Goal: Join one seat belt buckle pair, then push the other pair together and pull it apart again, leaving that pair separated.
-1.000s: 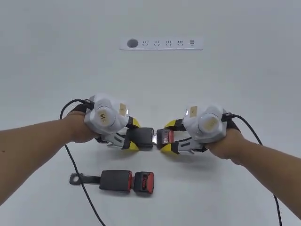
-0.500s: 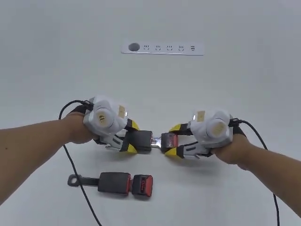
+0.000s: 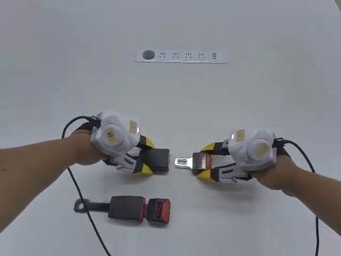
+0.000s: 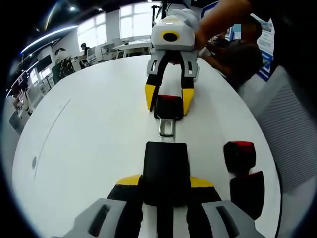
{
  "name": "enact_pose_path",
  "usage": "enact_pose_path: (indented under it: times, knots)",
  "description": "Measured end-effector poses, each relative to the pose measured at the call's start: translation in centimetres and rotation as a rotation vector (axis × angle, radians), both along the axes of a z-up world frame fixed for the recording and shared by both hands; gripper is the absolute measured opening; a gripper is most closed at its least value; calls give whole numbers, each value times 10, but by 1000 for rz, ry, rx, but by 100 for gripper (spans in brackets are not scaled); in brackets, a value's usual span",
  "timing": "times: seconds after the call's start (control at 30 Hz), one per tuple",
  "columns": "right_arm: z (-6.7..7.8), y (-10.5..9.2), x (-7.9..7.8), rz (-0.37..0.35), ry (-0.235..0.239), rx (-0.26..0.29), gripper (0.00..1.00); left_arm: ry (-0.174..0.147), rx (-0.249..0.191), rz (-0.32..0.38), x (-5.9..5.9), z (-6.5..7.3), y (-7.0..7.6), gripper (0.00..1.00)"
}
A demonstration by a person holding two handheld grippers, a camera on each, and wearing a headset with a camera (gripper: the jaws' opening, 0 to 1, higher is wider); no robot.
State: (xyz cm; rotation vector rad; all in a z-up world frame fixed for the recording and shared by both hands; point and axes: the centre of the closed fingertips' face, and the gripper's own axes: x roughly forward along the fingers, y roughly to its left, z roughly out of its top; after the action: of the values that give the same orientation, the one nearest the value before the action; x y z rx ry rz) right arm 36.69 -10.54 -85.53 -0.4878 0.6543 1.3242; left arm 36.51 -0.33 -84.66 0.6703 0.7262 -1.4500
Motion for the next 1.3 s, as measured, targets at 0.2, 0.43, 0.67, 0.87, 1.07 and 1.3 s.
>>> enact_pose_path:
  times: [0.2, 0.43, 0.67, 0.87, 1.07, 1.3]
  knots:
    - [0, -18, -3, -11, 3, 1, 37, 1, -1, 1, 0, 1, 0, 35]
    - [1, -38, -4, -28, 10, -2, 37, 3, -4, 3, 0, 1, 0, 35]
    - [2, -59, -5, -37, 8, -9, 37, 4, -3, 3, 2, -1, 1, 35]
    - [7, -71, -6, -47, 7, -9, 37, 5, -1, 2, 6, -6, 4, 35]
    - [7, -85, -6, -51, 6, -20, 37, 7, 3, -3, 8, -9, 5, 35]
    - [9, -99, -6, -51, 4, -34, 37, 8, 7, -6, 9, -10, 5, 35]
